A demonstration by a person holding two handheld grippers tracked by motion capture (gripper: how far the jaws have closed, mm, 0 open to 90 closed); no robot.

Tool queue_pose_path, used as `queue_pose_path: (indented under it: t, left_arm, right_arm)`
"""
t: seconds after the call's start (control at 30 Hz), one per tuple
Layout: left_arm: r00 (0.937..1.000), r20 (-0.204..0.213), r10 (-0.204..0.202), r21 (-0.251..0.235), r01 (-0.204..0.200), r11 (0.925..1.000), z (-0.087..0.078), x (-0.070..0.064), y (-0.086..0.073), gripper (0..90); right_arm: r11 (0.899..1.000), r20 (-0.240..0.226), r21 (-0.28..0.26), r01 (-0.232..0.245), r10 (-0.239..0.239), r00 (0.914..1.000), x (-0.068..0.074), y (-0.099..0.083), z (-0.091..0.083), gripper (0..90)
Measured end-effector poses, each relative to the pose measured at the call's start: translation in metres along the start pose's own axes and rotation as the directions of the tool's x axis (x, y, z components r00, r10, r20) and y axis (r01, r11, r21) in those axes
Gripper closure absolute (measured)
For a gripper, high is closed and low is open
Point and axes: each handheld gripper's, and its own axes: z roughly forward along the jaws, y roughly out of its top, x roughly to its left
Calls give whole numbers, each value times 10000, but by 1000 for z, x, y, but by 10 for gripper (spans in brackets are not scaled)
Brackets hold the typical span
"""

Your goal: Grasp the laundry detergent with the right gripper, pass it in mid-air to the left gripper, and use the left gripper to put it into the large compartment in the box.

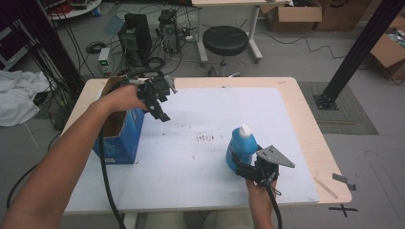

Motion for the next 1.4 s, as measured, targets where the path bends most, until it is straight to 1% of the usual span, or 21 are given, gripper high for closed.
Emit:
queue_pose_path:
  t: [0.1,0.3,0.47,0.67,0.97,1.03,1.1,1.23,1.4]
  left_arm:
    - [10000,9,3,17,-3,10000,0,0,0,188]
    - [10000,30,45,36,-45,10000,1,-1,0,188]
    - [10000,49,83,37,-83,10000,2,-2,0,189]
    - [9999,56,116,37,-116,9999,2,-2,0,190]
    - [9999,51,96,37,-96,9999,1,-2,-2,191]
    - [10000,57,77,41,-77,10000,1,-2,-2,191]
    - [9999,52,91,53,-91,9999,1,-2,-3,191]
    - [10000,47,87,29,-87,10000,1,-2,-3,191]
    - [9999,59,120,20,-120,9999,1,-2,-1,191]
  right_arm:
    - [10000,-33,-60,-58,58,10000,0,-2,2,150]
    - [9998,42,-160,-73,74,10000,1,-3,6,153]
    - [9995,-16,-244,-175,175,9998,2,-3,9,175]
    - [9991,53,-353,-235,237,9997,2,-3,10,198]
    - [9991,95,-365,-197,200,9998,4,-4,11,223]
    - [9991,54,-394,-159,161,9999,4,-3,11,251]
    - [9992,67,-388,-82,85,9999,4,-2,11,255]
    - [9992,93,-400,-83,87,9999,4,-2,11,267]
    - [9991,-9,-429,-26,26,10000,5,-2,10,296]
